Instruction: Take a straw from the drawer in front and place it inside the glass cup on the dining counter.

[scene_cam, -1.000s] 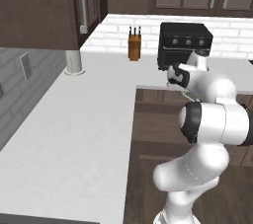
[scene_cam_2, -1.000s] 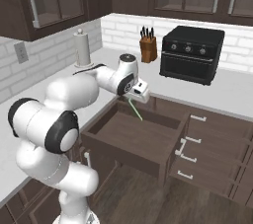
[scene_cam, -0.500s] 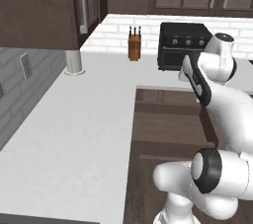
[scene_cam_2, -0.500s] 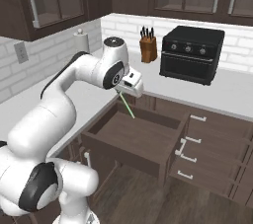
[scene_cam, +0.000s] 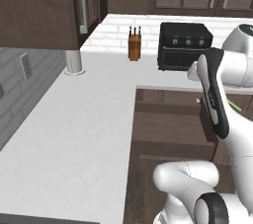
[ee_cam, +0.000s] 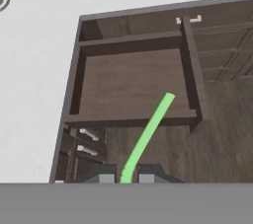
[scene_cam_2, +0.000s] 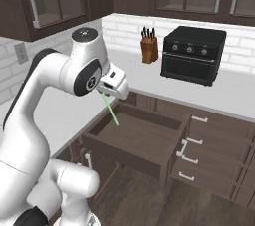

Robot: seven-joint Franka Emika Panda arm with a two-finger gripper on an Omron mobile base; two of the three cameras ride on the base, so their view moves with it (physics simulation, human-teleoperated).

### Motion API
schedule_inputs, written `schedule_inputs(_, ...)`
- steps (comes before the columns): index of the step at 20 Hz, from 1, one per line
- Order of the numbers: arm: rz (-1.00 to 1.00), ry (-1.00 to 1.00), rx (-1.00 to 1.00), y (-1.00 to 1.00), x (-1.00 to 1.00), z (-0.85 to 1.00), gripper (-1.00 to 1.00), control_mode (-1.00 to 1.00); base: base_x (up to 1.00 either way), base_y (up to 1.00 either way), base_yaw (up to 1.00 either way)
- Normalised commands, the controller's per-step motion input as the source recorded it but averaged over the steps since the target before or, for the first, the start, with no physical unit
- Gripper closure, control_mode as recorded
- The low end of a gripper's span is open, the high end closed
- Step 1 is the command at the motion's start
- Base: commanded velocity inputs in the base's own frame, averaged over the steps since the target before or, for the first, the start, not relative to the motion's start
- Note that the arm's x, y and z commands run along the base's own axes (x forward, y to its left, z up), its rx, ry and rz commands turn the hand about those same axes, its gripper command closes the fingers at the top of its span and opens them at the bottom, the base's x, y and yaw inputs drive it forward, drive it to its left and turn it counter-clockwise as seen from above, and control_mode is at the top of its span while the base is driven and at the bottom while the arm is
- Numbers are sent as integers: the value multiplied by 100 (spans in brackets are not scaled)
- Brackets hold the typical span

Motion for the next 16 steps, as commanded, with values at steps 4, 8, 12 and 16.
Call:
schedule_inputs(4, 0, 0, 0, 0, 0, 0, 100, 100, -100, 1, 0)
schedule_inputs(8, 0, 0, 0, 0, 0, 0, 100, 100, -100, -2, -8)
schedule_inputs(12, 0, 0, 0, 0, 0, 0, 100, 100, -92, -40, -39)
schedule_inputs(16, 0, 0, 0, 0, 0, 0, 100, 100, -14, -49, -70)
